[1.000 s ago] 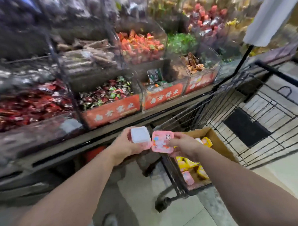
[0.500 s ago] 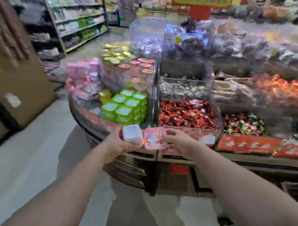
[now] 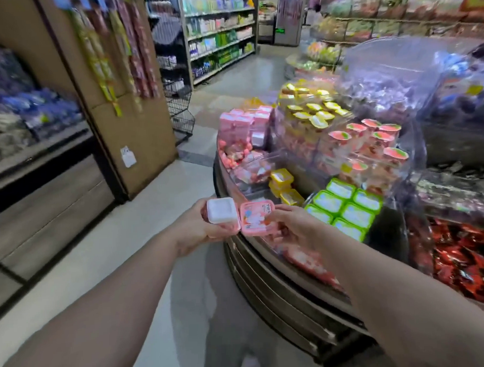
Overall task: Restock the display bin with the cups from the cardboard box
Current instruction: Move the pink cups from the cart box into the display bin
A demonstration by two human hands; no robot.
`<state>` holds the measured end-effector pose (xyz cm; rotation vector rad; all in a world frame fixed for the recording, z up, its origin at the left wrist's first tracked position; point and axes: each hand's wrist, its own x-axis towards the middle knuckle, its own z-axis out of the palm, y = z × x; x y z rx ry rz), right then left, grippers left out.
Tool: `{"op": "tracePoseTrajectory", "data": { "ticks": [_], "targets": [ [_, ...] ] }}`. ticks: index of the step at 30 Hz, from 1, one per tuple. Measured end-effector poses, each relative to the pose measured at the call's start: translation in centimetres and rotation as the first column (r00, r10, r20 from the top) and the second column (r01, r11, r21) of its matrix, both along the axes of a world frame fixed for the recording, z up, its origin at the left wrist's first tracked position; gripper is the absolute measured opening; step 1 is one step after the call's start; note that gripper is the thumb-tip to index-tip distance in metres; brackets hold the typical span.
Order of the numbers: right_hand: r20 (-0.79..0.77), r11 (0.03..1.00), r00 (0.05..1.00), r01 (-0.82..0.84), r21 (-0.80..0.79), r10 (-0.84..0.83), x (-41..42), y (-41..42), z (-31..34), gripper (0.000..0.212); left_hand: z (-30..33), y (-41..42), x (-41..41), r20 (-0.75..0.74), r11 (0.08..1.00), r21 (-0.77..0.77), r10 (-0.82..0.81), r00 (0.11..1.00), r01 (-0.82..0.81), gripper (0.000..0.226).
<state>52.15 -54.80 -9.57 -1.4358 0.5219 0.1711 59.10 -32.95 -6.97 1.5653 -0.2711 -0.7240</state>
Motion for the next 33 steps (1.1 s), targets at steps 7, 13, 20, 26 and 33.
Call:
{"op": "tracePoseTrajectory", "data": {
  "ticks": [7,13,20,26,33],
  "targets": [
    [0.006,0.999,0.999,-0.041,0.029,0.041,17.4,-1.6,0.5,0.005,-0.1,-0.3,15.9,-0.015,0.993,0.003,0.119,0.993,-0.119,0.067],
    [0.034,0.998,0.998,-0.055,-0.035,0.056,30.1,-3.8,2.8,0.006,1.3,-2.3,28.3,0.013,0.983,-0.027,0.184,0.983,-0.184,0.069],
    [0.051,0.999,0.999,-0.006,-0.051,0.008,43.4,-5.9,2.1,0.016,0.8,-5.5,43.1,0.094,0.997,-0.035,0.075,0.993,-0.072,0.06],
    [0.078,0.971,0.968,0.236,0.024,-0.237,54.3,-4.9,1.8,0.01,1.0,-5.8,57.1,0.094,0.995,0.024,-0.094,0.991,0.092,0.067],
    [0.075,0.864,0.862,0.495,0.088,-0.501,62.9,-5.3,2.8,0.01,2.9,-9.6,69.6,0.071,0.945,0.057,-0.325,0.943,0.322,0.078]
  ]
}}
